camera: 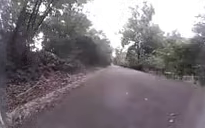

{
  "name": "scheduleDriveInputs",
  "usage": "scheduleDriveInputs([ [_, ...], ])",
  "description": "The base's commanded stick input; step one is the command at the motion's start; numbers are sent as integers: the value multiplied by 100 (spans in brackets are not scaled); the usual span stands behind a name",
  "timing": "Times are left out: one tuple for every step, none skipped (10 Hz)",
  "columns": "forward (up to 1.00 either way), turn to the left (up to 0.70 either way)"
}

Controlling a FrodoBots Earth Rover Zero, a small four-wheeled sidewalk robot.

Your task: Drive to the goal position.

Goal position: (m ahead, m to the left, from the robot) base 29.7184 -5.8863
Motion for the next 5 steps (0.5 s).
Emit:
scheduleDriveInputs([
  [70,0],
  [70,0],
  [70,0],
  [70,0],
  [70,0],
])
